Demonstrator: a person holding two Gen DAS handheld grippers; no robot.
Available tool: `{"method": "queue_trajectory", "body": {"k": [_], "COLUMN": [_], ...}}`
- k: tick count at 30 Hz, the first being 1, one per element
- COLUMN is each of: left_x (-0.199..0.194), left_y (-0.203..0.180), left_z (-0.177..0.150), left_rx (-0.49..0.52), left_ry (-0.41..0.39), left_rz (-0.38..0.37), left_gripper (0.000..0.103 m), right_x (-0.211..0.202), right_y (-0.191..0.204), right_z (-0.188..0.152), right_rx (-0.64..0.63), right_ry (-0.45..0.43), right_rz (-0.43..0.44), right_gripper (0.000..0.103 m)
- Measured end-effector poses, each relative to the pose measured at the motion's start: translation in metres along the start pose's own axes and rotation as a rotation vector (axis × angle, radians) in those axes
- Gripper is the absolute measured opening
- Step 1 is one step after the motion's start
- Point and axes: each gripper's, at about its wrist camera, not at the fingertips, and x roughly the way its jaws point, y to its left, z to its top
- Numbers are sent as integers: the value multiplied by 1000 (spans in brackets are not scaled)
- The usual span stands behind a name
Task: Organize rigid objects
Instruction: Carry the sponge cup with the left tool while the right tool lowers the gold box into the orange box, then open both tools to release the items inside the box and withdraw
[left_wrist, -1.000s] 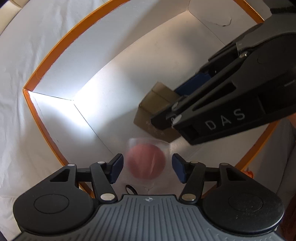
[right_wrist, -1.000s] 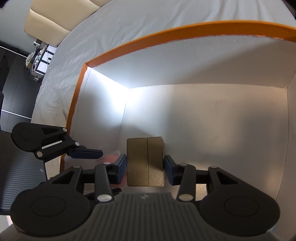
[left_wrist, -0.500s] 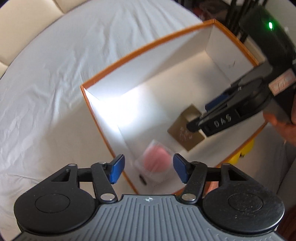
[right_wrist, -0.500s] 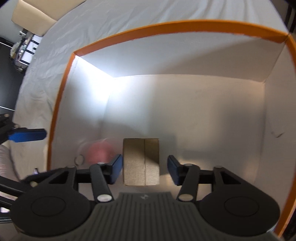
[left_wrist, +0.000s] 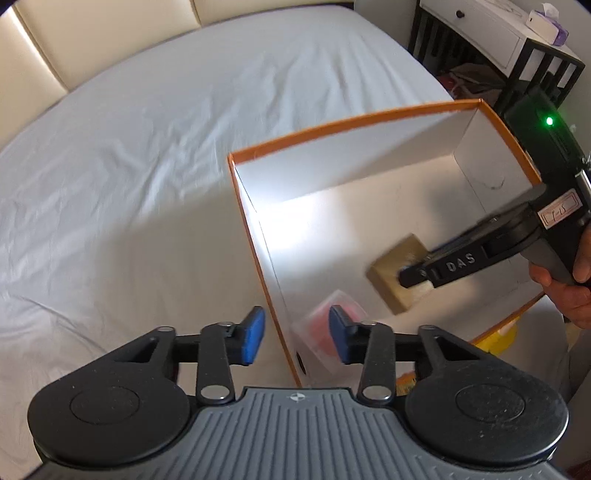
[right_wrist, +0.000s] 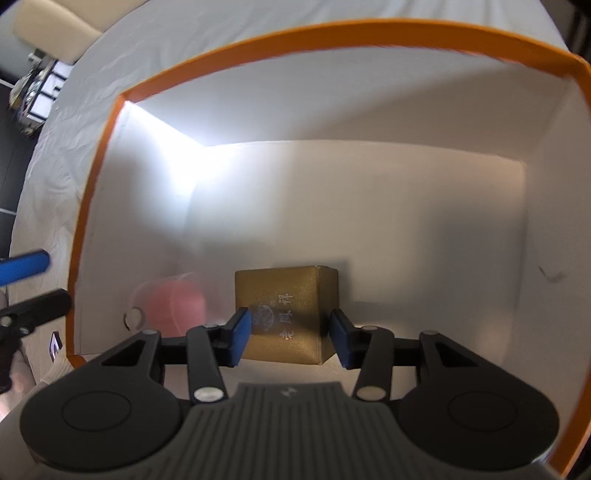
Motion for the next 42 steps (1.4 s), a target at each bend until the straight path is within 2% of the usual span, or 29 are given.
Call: {"method": "queue_trajectory", "body": {"k": [1, 4, 7, 9, 13, 21, 24, 28, 31, 36, 39, 42], "left_x": [1, 4, 3, 3, 2, 2, -4, -27, -48, -61, -59, -49], "left_y": [1, -1, 1, 2, 1, 0, 3, 0, -8, -26, -38, -50], "left_z": [-2, -2, -3, -4, -4, -3, -4, -6, -15, -34, -49, -66], "left_rx": [-1, 8, 4, 7, 10, 21, 14, 25, 50, 110, 177, 269], "left_ry": [9, 8, 7, 4, 4, 0, -13, -63, -94, -60, -26, -4], "left_rz": [-13, -5, -19, -20, -14, -2, -29, -30, -83, -163, -196, -162], "left_gripper": [37, 37, 37, 37, 37, 37, 37, 37, 37, 37, 38, 44], "right_x": [2, 13, 13, 14, 17, 22, 18, -8, -39, -80, -97, -103], "right_y": [6, 26, 40, 41, 38, 36, 36, 34, 33, 40, 48, 57], "right_z": [0, -2, -6, -6, -21, -21, -20, -20, -30, -59, -77, -91], "right_rx": [-23, -117, -193, -192, -127, -126, -144, -172, -218, -274, -312, -356], "right_ry": [-2, 16, 0, 17, 129, 132, 122, 40, -58, -243, -283, -283], "right_rz": [19, 62, 31, 36, 72, 85, 86, 108, 100, 64, 76, 109], "right_gripper": [41, 39, 39, 39, 33, 33, 34, 39, 44, 45, 45, 44]}}
